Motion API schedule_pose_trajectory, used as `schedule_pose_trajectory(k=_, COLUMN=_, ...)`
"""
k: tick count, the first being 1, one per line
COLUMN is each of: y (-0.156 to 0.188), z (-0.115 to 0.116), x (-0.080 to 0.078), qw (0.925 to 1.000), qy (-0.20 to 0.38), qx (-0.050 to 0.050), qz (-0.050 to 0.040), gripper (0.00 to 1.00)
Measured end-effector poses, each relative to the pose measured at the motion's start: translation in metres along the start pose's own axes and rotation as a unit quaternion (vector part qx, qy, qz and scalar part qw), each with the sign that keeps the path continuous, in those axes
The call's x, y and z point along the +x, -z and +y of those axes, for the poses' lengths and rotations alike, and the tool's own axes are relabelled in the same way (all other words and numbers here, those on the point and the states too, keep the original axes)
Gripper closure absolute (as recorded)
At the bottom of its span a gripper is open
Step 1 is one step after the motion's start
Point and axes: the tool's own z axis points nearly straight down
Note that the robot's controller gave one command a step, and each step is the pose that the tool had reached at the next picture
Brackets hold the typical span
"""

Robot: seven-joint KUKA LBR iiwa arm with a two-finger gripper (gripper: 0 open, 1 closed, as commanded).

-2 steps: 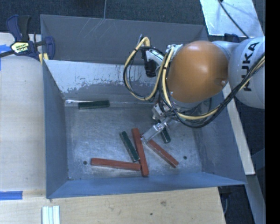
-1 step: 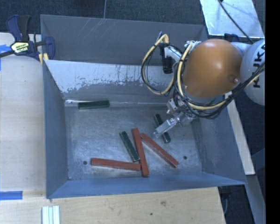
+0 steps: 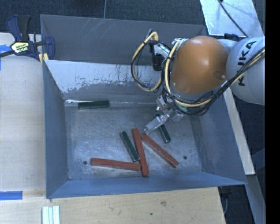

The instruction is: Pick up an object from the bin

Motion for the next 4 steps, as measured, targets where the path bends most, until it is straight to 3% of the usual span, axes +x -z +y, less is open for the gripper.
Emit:
schedule_pose_trajectory(k=1, y=-0.039, z=0.022, x=0.042, qw=1.0000, qy=0.004, qx=-0.003, qz=-0.0003, gripper=0.00)
schedule_pose_trajectory(k=2, y=-0.040, z=0.003, x=0.050, qw=0.9958, qy=0.091, qx=0.000, qz=-0.0003, gripper=0.00)
schedule_pose_trajectory(k=3, y=-0.039, z=0.030, x=0.091, qw=0.9921, qy=0.125, qx=0.003, qz=-0.0048, gripper=0.00)
schedule_pose_trajectory(k=4, y=-0.041, z=-0.007, x=0.018, qw=0.9784, qy=0.207, qx=0.000, qz=-0.0015, gripper=0.00)
